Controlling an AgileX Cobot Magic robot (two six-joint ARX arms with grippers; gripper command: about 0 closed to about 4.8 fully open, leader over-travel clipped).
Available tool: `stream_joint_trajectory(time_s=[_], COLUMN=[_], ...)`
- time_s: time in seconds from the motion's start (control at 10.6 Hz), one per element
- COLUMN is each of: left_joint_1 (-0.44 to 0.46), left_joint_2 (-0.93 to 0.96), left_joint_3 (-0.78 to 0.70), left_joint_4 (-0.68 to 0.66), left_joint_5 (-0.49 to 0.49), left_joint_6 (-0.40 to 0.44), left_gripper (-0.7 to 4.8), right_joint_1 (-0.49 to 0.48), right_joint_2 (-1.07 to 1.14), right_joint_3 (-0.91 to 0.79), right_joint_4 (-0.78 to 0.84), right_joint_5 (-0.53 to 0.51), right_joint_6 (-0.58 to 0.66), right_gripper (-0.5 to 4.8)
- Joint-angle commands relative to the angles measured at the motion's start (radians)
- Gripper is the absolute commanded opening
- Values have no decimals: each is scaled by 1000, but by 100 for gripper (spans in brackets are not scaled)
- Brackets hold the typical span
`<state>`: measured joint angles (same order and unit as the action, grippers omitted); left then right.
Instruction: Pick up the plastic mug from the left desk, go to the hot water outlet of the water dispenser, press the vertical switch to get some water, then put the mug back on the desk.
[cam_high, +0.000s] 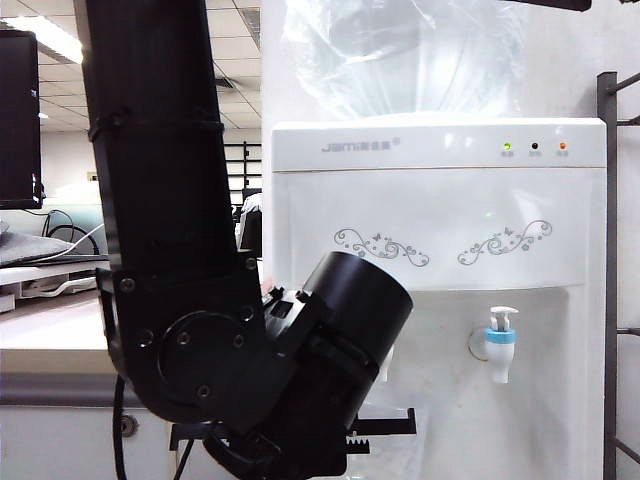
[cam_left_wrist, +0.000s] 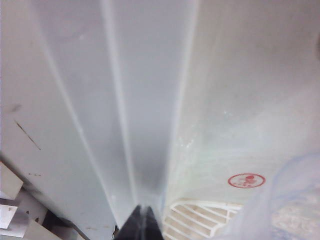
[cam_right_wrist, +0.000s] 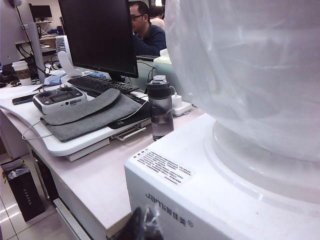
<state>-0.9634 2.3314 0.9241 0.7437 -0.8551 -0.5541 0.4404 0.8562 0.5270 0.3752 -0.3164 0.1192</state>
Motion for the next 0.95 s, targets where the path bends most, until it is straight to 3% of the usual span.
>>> stream_joint_trajectory(time_s=[0.09,0.95], left_joint_1=[-2,0], left_joint_2=[-5,-5], left_joint_3=[2,2], left_joint_4=[21,21], left_joint_5=[-4,30], left_joint_6=[-3,-3], left_gripper=[3,3], right_joint_1=[0,0], right_joint_2=[-10,-26], right_joint_3=[2,2], right_joint_4=[10,8], right_joint_5=[0,0], right_joint_6=[5,9], right_gripper=[-5,-5])
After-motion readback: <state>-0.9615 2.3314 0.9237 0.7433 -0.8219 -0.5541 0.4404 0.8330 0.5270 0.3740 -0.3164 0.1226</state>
